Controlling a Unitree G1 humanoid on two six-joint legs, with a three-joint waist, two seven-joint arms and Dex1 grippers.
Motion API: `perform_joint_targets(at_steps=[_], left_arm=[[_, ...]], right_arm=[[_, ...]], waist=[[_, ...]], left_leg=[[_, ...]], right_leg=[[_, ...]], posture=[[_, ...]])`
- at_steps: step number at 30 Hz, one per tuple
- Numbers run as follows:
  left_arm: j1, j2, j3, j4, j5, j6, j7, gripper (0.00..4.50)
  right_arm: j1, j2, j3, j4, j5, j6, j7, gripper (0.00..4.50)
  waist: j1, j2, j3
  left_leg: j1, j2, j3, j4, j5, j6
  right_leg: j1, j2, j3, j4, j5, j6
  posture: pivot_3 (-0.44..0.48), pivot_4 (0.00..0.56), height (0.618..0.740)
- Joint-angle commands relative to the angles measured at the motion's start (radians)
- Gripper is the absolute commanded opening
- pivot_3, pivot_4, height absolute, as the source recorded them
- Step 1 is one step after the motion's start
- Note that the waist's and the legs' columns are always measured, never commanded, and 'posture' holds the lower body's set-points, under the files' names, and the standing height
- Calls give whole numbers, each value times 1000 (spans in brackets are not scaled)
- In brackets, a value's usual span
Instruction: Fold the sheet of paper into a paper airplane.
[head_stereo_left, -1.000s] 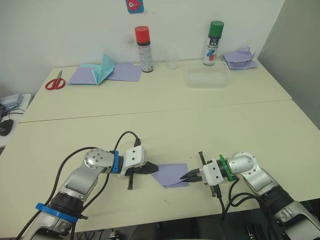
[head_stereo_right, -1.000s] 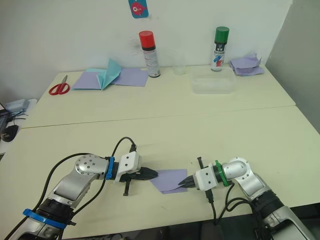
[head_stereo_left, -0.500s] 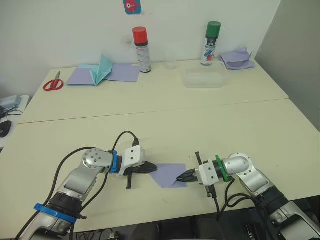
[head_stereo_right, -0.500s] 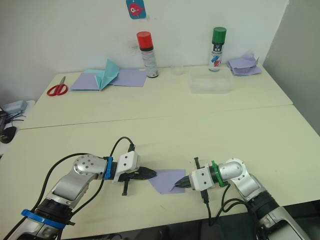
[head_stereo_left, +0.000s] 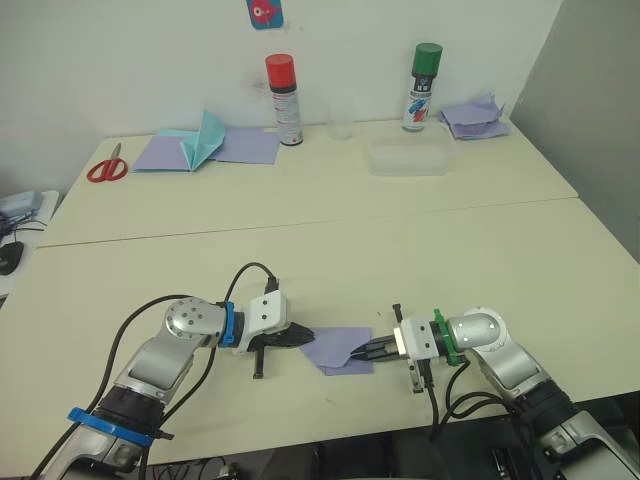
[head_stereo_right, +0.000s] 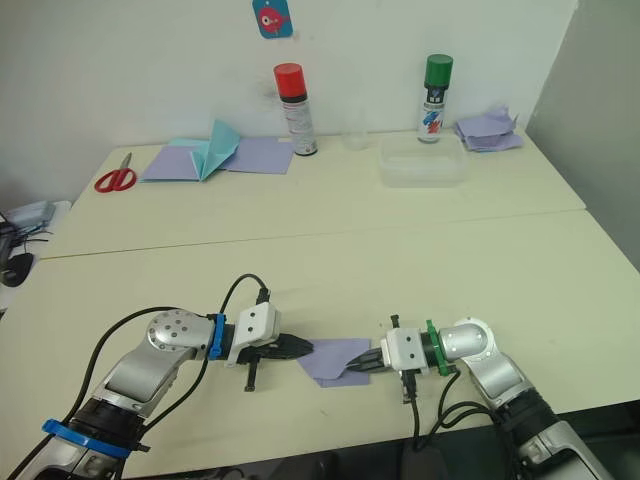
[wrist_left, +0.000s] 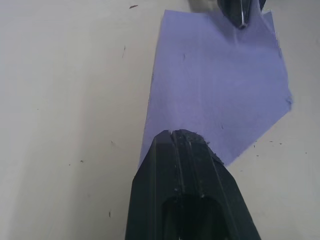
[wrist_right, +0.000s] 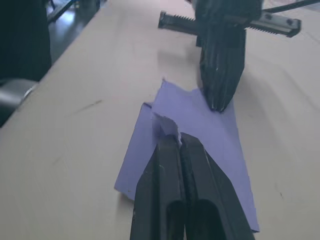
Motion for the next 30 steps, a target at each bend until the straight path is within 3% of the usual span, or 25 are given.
perform_joint_targets(at_steps=[1, 22, 30], left_arm=[[31, 19, -56, 56, 82, 16, 6, 0], [34, 46, -66, 58, 90, -16, -18, 0], [38, 48, -62, 51, 85, -11, -17, 0]], right_arm=[[-2, 25, -48, -67, 68, 121, -43, 41], [-37, 104, -86, -73, 66, 380, -166, 41], [11, -29, -57, -215, 84, 387, -13, 41]], waist=[[0, 0, 0], [-1, 1, 0], [-2, 1, 0]], left_leg=[[0, 0, 0, 0, -1, 1], [0, 1, 0, 0, -1, 1], [0, 1, 0, -1, -1, 1]], right_leg=[[0, 0, 0, 0, 0, 0], [-1, 1, 0, 0, 0, 0], [-1, 1, 0, -1, 0, 0]], posture=[[0, 150, 740], [0, 150, 740], [0, 150, 740]])
